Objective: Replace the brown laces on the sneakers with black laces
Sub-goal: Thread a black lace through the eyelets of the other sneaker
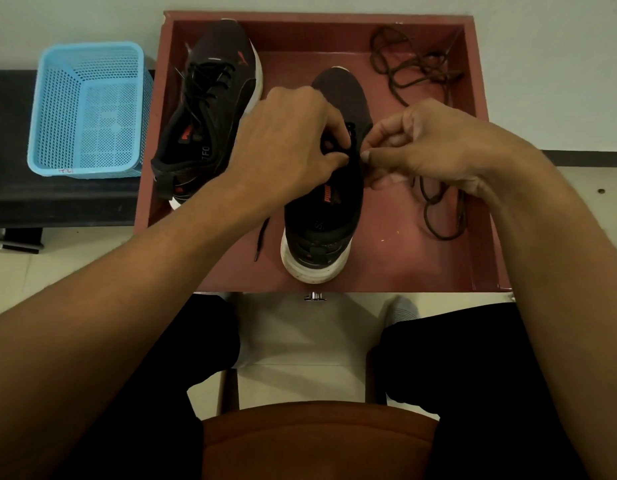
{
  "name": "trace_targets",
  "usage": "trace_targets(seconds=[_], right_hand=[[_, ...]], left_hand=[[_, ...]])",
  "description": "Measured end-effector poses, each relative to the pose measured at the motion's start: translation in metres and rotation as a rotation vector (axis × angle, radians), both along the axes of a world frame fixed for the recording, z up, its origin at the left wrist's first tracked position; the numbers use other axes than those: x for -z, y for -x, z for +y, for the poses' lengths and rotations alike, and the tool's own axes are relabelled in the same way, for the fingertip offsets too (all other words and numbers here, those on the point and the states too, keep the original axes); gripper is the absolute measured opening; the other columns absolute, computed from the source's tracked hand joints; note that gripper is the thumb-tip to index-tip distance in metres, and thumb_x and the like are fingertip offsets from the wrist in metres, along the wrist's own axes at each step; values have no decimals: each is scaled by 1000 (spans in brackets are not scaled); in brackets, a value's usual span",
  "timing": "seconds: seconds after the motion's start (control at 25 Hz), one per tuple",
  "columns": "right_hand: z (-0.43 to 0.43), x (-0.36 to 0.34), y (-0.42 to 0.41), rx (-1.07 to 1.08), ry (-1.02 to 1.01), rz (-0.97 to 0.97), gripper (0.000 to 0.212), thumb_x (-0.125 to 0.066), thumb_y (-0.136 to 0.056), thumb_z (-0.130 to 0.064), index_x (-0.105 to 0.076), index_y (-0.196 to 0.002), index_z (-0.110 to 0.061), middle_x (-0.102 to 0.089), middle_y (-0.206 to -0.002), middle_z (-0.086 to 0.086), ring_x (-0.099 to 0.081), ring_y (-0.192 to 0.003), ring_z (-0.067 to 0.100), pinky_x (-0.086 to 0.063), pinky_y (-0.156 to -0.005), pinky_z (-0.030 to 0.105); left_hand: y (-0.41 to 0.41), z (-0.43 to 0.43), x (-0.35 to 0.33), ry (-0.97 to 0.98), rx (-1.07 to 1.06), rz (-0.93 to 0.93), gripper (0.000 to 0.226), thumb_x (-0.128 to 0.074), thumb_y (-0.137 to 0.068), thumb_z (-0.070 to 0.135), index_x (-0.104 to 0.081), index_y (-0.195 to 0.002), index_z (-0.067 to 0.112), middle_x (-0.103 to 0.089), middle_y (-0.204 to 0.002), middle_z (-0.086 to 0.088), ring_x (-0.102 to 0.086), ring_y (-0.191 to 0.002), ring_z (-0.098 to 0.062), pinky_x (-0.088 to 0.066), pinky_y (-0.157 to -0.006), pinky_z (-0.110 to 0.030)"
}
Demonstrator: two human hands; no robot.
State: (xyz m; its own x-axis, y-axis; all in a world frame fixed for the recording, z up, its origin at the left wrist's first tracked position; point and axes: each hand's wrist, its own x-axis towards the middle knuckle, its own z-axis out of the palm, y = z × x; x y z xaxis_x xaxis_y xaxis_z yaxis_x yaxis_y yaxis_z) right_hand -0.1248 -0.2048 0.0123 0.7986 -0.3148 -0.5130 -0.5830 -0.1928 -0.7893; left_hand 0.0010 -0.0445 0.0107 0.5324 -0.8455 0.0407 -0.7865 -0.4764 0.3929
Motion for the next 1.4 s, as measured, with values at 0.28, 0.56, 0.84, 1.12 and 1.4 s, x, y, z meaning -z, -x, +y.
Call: trace_targets(seconds=[0.28, 0.56, 0.84, 1.12, 1.4], right_hand=[[-5, 10, 1, -235, 271, 322, 15, -63, -103, -18, -74, -94, -14, -80, -89, 1, -79, -87, 12, -61, -73, 26], [3, 4, -6, -353, 472, 500, 10, -71, -97, -26, -75, -100, -18, -77, -85, 1, -71, -68, 12, -55, -56, 21], [-3, -3, -2, -335, 522, -33, 8, -78, -93, -32, -72, -92, -37, -66, -73, -27, -59, -69, -21, -40, -65, 7], [-6, 3, -1, -484, 579, 348, 8, -84, -86, -36, -79, -87, -30, -72, -83, -9, -66, -78, 12, -53, -71, 28], [-12, 3, 1, -366, 488, 98, 10, -82, -89, -35, -78, -98, -31, -76, -89, -12, -71, -84, 6, -59, -85, 33]], left_hand=[[-26, 12, -3, -105, -51, 81, 61, -89, -72, 53, -53, -112, 23, -53, -116, 2, -57, -108, -24, -51, -94, -44], [-30, 18, -14, -393, -62, 252, 67, -74, -85, 63, -58, -127, 13, -71, -110, -6, -74, -67, -22, -48, -61, -27], [-30, 20, -20, -366, -23, 380, 29, -72, -95, 45, -63, -107, 21, -73, -63, 0, -70, -46, -10, -50, -57, -23], [-26, 16, -15, -360, -111, 475, 16, -65, -101, 26, -64, -94, 12, -72, -57, 1, -72, -51, -10, -54, -49, -10], [-33, 21, -22, -355, -42, 532, 31, -66, -96, 53, -61, -104, 23, -77, -70, 1, -75, -57, -13, -54, -49, -16]])
